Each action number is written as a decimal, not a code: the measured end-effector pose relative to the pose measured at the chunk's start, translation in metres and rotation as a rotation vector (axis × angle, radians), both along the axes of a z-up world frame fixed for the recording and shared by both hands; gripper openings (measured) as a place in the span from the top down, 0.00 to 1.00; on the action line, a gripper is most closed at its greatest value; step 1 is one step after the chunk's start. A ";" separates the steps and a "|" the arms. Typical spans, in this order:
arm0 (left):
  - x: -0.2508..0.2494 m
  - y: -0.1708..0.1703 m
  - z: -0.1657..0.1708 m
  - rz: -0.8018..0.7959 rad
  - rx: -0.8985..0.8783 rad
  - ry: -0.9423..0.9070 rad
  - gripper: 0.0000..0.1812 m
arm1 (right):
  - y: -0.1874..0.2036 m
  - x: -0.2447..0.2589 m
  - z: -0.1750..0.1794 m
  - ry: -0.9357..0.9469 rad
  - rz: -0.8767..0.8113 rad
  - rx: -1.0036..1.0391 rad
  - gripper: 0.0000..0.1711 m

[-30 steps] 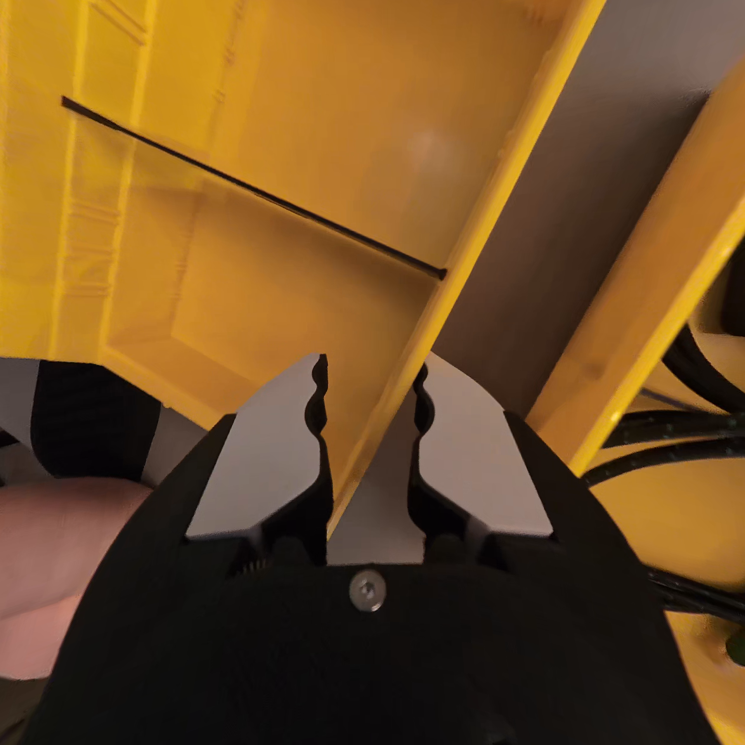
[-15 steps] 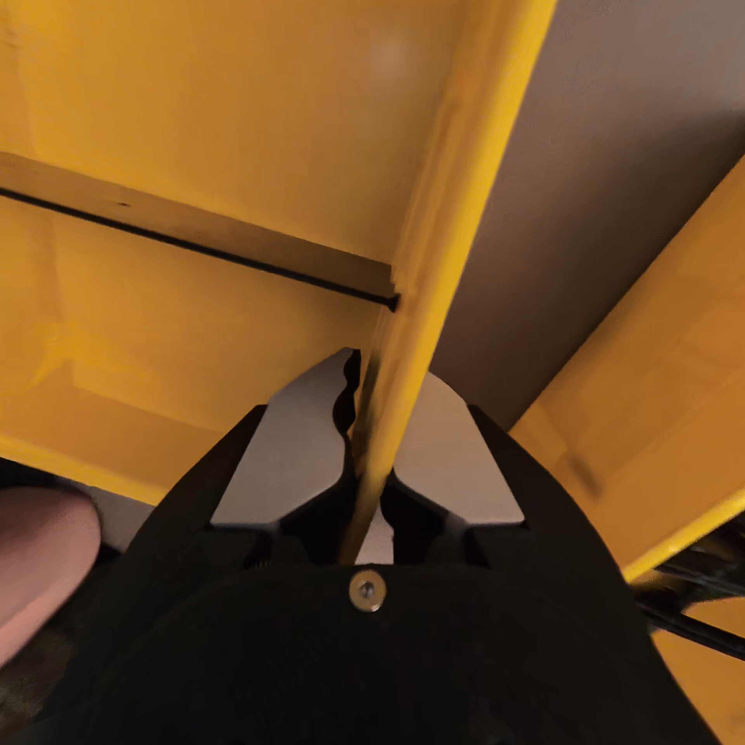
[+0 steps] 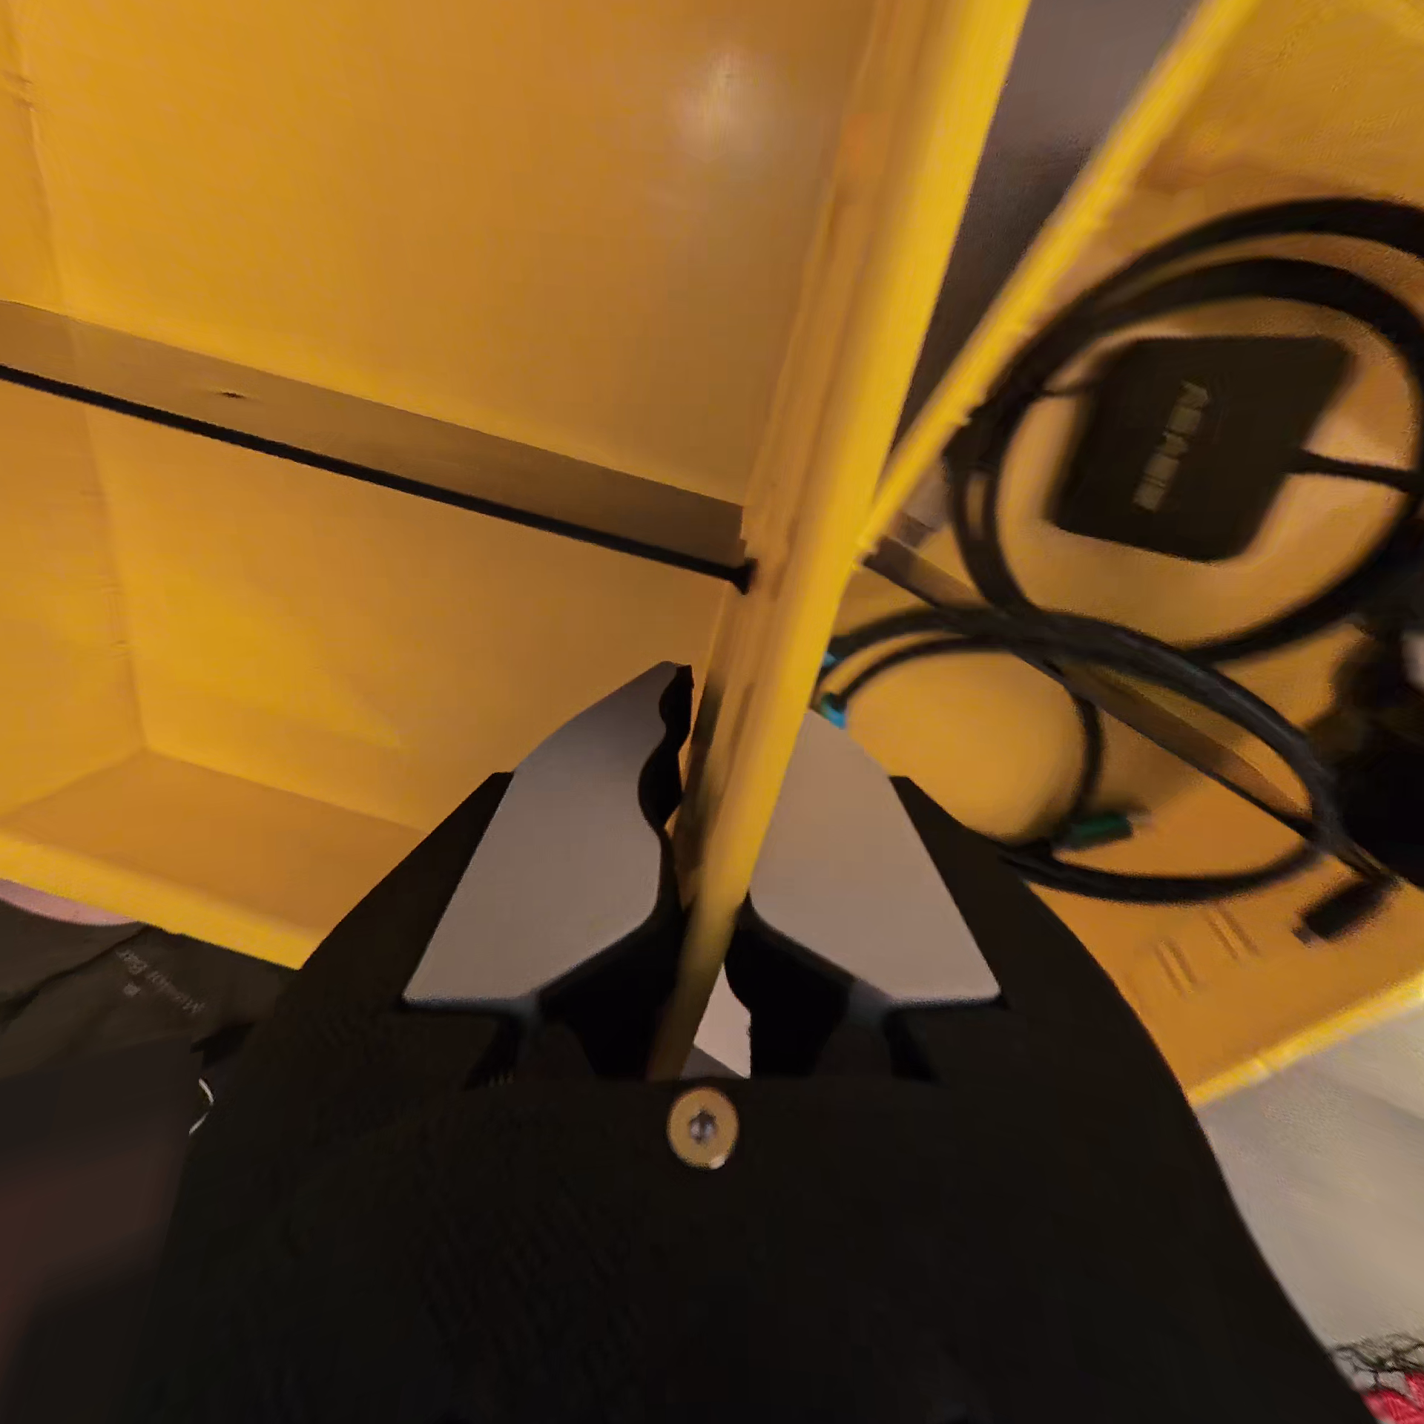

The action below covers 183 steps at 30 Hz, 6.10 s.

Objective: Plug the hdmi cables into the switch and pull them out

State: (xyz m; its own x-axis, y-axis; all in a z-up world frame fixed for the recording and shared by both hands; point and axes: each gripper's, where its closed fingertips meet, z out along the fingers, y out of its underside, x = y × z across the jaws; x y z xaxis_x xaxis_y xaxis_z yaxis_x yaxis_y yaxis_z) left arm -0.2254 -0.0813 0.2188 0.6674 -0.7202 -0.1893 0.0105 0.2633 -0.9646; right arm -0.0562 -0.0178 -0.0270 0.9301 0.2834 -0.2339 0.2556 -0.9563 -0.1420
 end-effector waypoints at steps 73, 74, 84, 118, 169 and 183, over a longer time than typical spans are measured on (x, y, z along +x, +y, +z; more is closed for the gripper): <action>-0.019 0.230 -0.304 0.185 -1.240 1.102 0.92 | -0.077 0.292 -0.113 -0.014 -0.248 -0.203 0.95; -0.029 0.231 -0.304 0.186 -1.243 1.097 0.92 | -0.078 0.294 -0.113 -0.005 -0.244 -0.199 0.95; -0.107 0.246 -0.302 0.243 -1.229 1.142 0.91 | -0.103 0.334 -0.113 0.017 -0.384 -0.216 0.93; -0.167 0.296 -0.298 0.482 -1.053 1.181 0.87 | -0.108 0.350 -0.114 -0.030 -0.395 -0.218 0.96; -0.112 0.229 -0.270 0.204 -0.355 1.393 0.84 | -0.020 0.299 0.165 -0.140 -0.221 1.408 0.88; -0.121 0.227 -0.268 0.161 -0.475 1.376 0.96 | -0.011 0.300 0.144 -0.237 -0.170 1.310 0.90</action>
State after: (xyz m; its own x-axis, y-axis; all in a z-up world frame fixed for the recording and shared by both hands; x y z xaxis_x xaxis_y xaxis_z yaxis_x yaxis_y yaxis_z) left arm -0.3462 0.1459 -0.0493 0.2375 -0.8322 -0.5011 -0.9689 -0.1661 -0.1834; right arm 0.2438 -0.0284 0.1174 0.9558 0.0509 0.2897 0.2941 -0.1731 -0.9400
